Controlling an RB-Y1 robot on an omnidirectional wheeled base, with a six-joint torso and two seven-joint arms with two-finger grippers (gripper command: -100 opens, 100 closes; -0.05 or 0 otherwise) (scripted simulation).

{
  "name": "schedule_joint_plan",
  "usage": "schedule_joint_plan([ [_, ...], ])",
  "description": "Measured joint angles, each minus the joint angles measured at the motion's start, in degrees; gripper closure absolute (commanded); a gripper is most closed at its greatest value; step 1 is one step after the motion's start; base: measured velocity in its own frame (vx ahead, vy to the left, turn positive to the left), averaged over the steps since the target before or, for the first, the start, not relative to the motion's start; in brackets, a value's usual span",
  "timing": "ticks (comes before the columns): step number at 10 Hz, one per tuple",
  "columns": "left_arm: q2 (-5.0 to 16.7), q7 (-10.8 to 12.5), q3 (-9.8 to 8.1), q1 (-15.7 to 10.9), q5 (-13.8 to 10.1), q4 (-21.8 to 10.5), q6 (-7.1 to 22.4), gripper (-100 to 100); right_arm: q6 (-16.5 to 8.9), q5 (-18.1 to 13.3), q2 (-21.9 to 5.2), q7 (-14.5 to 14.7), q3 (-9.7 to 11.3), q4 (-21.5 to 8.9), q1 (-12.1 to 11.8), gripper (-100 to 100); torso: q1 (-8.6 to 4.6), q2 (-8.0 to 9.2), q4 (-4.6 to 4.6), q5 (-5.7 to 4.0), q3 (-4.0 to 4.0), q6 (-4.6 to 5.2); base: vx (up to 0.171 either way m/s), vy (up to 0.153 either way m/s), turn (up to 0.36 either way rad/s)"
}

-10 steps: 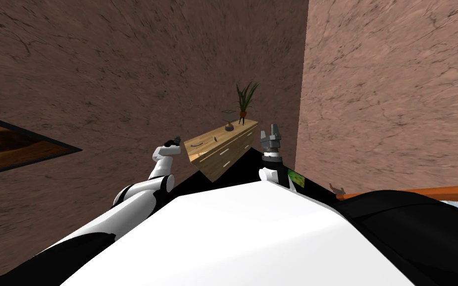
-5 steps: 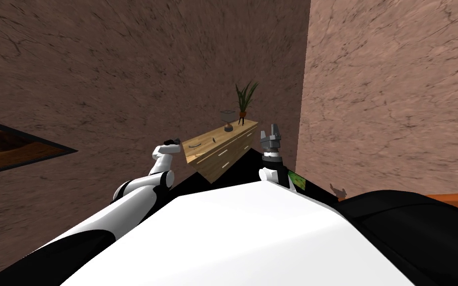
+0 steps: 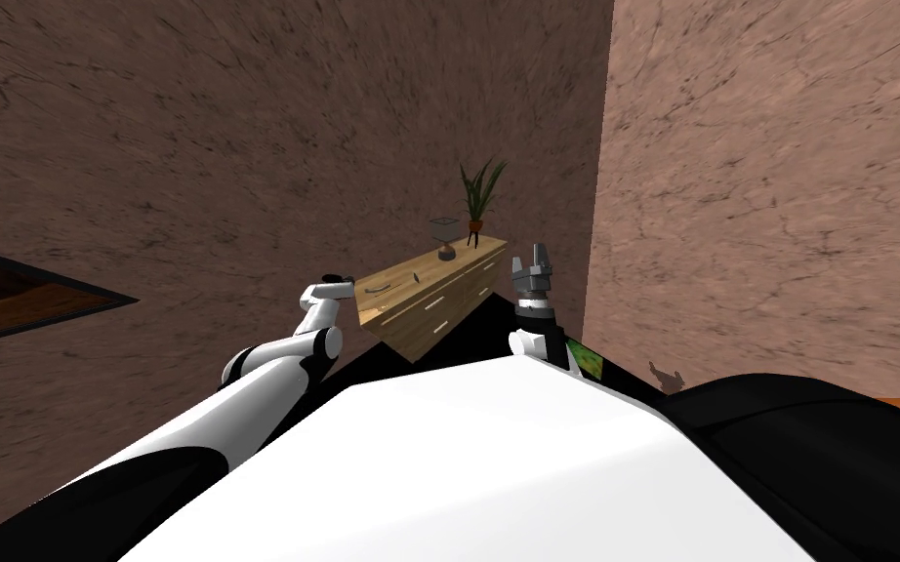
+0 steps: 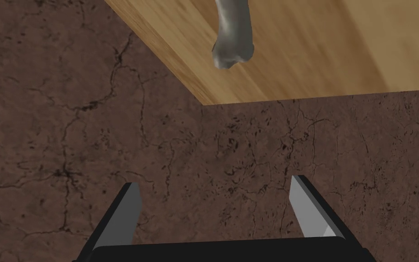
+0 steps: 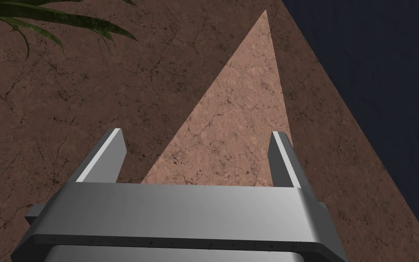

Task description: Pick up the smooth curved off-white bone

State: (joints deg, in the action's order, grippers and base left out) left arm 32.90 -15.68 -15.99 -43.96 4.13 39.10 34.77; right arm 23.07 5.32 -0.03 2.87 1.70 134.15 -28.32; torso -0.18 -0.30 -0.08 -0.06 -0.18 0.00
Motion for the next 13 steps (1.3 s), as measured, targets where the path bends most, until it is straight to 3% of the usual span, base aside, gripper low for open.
schedule_joint_plan([
  [11,1.27,1.44,-2.37,-7.71,0.17,-13.24,11.43,-100,0.0,0.0,0.0,0.0,0.0,0.0,0.0,0,0.06,-0.11,-0.03,0.01,-0.07,0.0,0.068,-0.051,0.013],
  [12,1.72,1.5,-2.57,-8.86,0.16,-15.71,12.04,-100,0.0,0.0,0.0,0.0,0.0,0.0,-0.01,0,0.1,-0.15,-0.03,0.02,-0.09,-0.01,0.102,-0.03,0.002],
  [13,2.48,1.7,-2.47,-11.35,0.5,-20.91,11.11,-100,0.0,0.0,0.0,0.0,0.0,0.0,-0.01,0,0.13,-0.18,-0.04,0.02,-0.1,0.0,0.059,-0.024,-0.003],
])
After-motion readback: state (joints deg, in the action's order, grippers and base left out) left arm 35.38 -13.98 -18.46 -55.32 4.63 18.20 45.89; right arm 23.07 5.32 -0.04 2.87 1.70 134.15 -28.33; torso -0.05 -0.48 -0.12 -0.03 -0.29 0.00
